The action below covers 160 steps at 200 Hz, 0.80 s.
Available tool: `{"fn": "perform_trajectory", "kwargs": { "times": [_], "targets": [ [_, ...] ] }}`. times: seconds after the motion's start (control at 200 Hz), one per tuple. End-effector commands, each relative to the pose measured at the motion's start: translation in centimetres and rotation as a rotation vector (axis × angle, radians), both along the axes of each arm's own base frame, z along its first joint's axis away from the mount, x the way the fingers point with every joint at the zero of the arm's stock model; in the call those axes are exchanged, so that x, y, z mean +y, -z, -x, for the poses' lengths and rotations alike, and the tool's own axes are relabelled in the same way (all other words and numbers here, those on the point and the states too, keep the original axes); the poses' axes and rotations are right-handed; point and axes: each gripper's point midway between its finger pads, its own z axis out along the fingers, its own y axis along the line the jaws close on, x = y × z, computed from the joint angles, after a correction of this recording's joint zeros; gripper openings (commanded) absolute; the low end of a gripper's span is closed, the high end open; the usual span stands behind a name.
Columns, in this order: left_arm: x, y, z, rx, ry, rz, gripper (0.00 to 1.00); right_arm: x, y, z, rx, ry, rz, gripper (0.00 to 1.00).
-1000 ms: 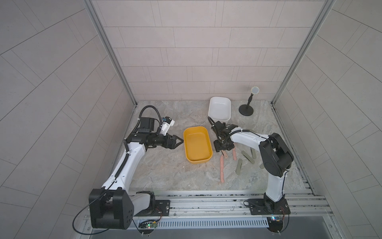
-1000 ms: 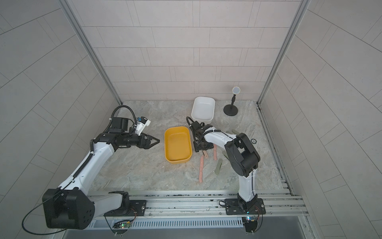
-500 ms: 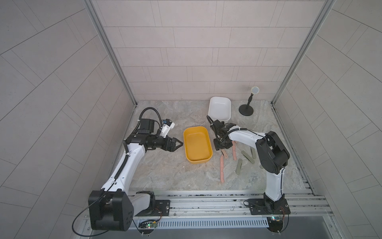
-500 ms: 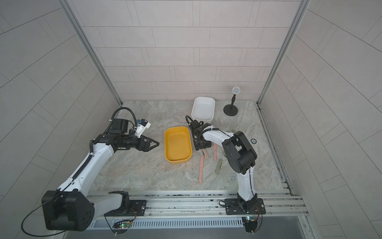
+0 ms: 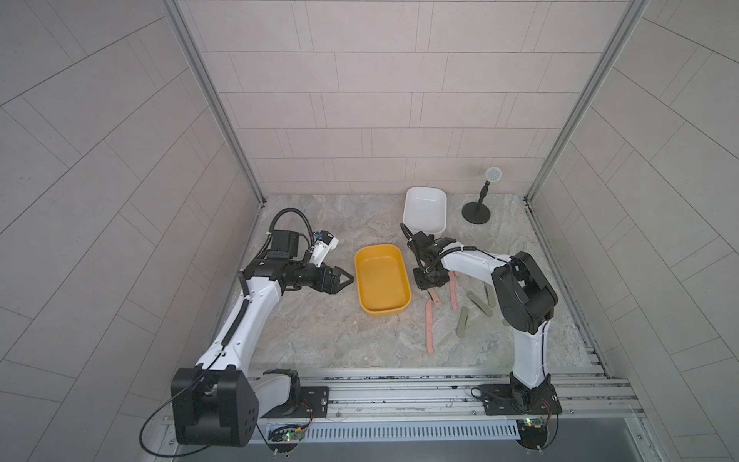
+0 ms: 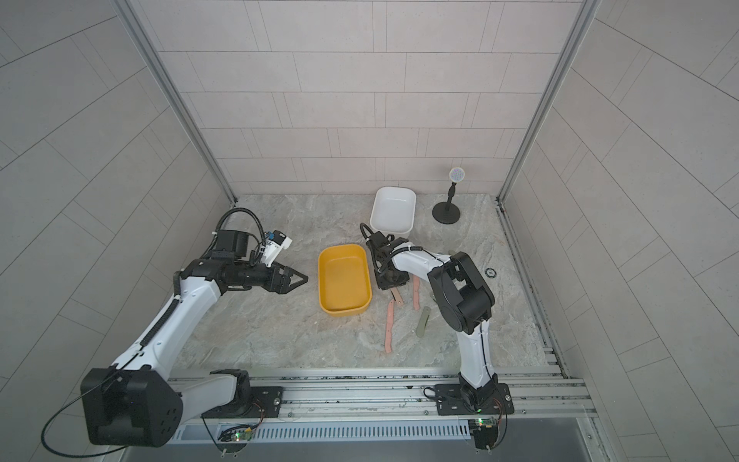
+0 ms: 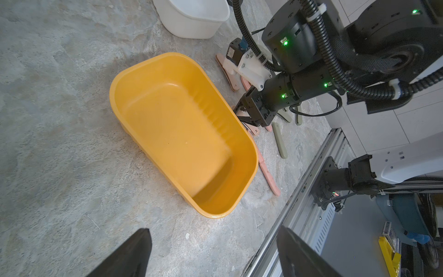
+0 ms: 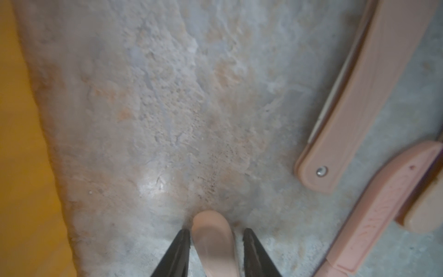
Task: Place the fruit knives into the storage box by color
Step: Pick up the fruit knife from the center of the board.
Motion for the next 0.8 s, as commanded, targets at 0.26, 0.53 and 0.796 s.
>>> {"fn": "perform_trajectory", "kwargs": {
  "times": [0.26,0.53,0.796],
  "targets": [
    [0.0,0.4,0.5,0.002,0.016,-0.005,0.88,-2.2,1.8,0.0,0.052,0.033,0.013,0.29],
    [0.0,0.3,0.4,0.0,0.014,-0.006,0.88,-3.0,1.0,-0.4,0.038,0.045,0.03,0.32],
    [0.0,0.3,0.4,-0.001,0.013,-0.006,0.88,-2.9,1.1,-0.1,0.002,0.053,-0.005,0.38]
  ]
}}
